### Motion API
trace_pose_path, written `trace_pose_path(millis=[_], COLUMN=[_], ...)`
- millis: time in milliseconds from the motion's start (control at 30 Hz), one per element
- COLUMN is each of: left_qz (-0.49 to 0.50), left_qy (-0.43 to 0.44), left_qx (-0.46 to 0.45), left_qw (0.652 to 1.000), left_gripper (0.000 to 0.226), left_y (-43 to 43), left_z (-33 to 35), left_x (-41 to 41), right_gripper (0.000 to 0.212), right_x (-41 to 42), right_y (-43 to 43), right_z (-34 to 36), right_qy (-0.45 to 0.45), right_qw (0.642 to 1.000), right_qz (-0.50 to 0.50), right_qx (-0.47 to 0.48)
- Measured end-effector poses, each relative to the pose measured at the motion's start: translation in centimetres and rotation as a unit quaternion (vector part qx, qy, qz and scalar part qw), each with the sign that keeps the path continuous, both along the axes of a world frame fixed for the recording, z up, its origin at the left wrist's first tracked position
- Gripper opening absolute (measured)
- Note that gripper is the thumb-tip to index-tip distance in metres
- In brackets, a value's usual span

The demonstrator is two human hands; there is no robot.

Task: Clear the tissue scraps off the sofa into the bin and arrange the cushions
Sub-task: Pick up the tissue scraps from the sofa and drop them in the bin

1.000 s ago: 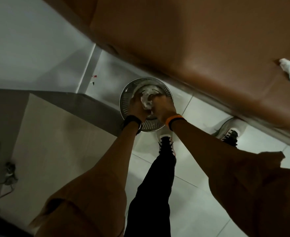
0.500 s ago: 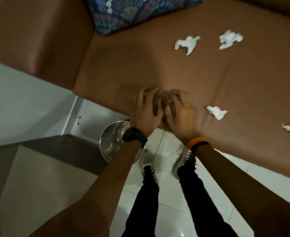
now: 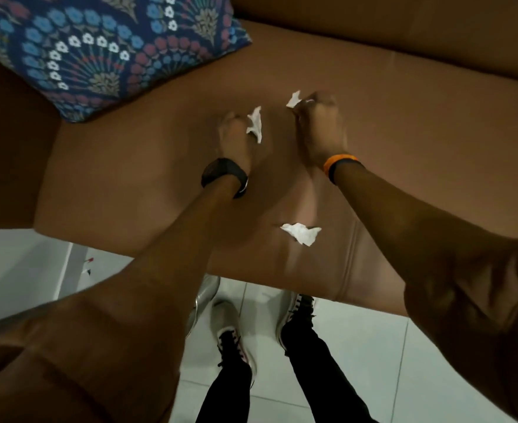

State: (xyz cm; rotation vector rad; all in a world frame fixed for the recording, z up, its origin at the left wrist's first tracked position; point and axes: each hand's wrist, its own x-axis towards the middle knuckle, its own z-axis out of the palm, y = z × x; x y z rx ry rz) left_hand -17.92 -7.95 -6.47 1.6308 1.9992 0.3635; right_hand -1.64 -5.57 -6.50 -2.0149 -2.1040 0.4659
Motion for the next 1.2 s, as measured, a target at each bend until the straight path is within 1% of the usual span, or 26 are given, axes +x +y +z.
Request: trace_pose_path(millis=[67,100,167,200,267,367,467,533,600,667,800,867,933,1000,1033,1100,1200], left_qz=[0.010,0.007,-0.019,-0.042,-0.084,-0.162,-0.141,-0.126,-0.135,-0.150,-0.150,-0.138,-0.113,-0.070,-0.047,0.001,0.086], left_qy=[-0.019,-0.041,-0.073,-0.077,-0.069,-0.017,-0.033,-0.050,-0.065,-0.083,-0.114,-0.122,-0.130,-0.135,-0.133,-0.124,-0.106], left_qx=[0.002,-0.007,-0.001,-0.004,-0.005,-0.024,-0.032,-0.034,-0.019,-0.011,-0.008,-0.007,-0.016,-0.017,-0.013,-0.014,-0.027], left_qw=[1.000,0.999,0.997,0.996,0.994,0.986,0.989,0.990,0.989,0.985,0.982,0.983,0.985,0.988,0.990,0.992,0.990], left_gripper=[0.029,0.029,0.029,0.030,0.032,0.040,0.044,0.040,0.033,0.030,0.027,0.027,0.023,0.019,0.018,0.017,0.016], left_y=[-1.5,-2.8,-6.0,-7.8,-11.1,-15.2,-17.4,-17.6,-17.4,-17.3,-17.3,-17.8,-18.8,-20.4,-21.3,-23.4,-27.0], left_z=[1.2,1.8,2.5,3.0,2.8,2.0,1.0,1.0,1.3,1.1,0.9,1.2,1.7,2.3,2.6,2.9,2.1], left_x=[2.1,3.2,4.8,5.6,6.6,7.7,8.6,9.9,11.7,13.5,15.2,15.0,14.0,11.3,9.4,5.3,-2.5], right_gripper=[0.026,0.024,0.024,0.022,0.019,0.020,0.022,0.024,0.031,0.035,0.026,0.024,0.025,0.024,0.023,0.023,0.023], right_x=[1.5,2.4,4.4,5.4,7.5,9.7,11.3,12.4,13.4,14.5,15.5,14.7,12.7,8.6,6.1,0.7,-8.3], right_y=[-1.2,-2.5,-6.5,-8.6,-12.8,-18.2,-21.4,-22.2,-22.5,-22.7,-22.6,-22.8,-23.4,-24.4,-25.0,-26.3,-28.4], right_z=[1.0,1.6,2.8,3.4,3.9,3.5,2.4,1.8,1.5,1.1,0.5,1.1,2.2,3.3,3.7,3.9,3.0], right_qy=[0.021,0.048,0.090,0.087,0.052,-0.031,-0.071,-0.077,-0.064,-0.031,0.035,0.076,0.088,0.124,0.156,0.218,0.242], right_qw=[0.999,0.998,0.995,0.995,0.996,0.994,0.990,0.983,0.970,0.958,0.935,0.923,0.937,0.960,0.965,0.964,0.965], right_qz=[-0.009,-0.019,-0.042,-0.052,-0.069,-0.088,-0.113,-0.167,-0.234,-0.284,-0.350,-0.373,-0.337,-0.250,-0.212,-0.153,-0.058], right_qx=[-0.026,-0.035,-0.028,-0.015,-0.009,-0.049,-0.037,-0.002,0.015,-0.002,-0.041,-0.055,-0.029,-0.006,-0.004,-0.025,-0.076])
